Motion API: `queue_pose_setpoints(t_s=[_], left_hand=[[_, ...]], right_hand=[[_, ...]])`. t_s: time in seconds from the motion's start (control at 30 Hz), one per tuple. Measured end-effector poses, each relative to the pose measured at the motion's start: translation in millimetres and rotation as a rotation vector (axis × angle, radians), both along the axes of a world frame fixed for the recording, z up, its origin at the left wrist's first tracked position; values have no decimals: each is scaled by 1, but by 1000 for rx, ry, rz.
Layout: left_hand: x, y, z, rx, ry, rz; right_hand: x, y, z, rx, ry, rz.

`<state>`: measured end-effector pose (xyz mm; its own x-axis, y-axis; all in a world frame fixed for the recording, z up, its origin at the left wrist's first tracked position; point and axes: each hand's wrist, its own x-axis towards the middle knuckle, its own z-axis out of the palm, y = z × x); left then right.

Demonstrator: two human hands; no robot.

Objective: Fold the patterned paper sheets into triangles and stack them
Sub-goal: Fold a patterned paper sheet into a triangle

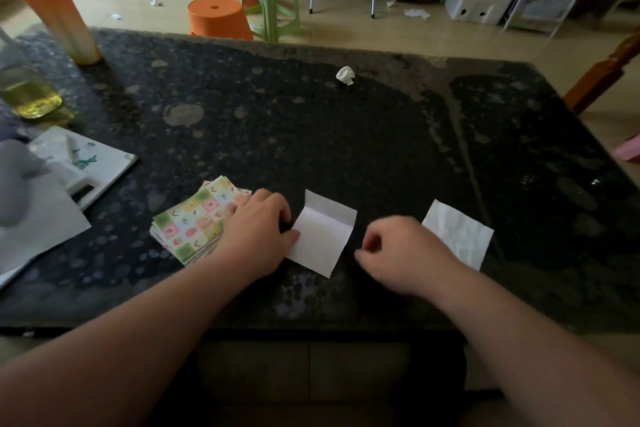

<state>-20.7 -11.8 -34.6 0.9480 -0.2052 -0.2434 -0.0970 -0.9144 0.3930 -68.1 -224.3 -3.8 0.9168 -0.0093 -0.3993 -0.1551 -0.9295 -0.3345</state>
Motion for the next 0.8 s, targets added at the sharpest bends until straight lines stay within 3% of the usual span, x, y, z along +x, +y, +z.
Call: queue_pose_setpoints(t_s=[0.1,0.23,0.4,0.5,0.8], left_hand=[[1,-1,-2,-26,16,32],[3,-2,-3,-54,6,-19],[6,-3,-8,19,-82,-283],[4,-6,-12,111,-98,-401],[-17,-14,-10,293,31,-440]], right_hand=[[20,-3,-21,77,-210,-141],[26,4,-31,45,-199,135],[19,8,-33,-86,-228,379],[13,12,-32,-102,-185,431],[11,30,-28,-173,-118,512]])
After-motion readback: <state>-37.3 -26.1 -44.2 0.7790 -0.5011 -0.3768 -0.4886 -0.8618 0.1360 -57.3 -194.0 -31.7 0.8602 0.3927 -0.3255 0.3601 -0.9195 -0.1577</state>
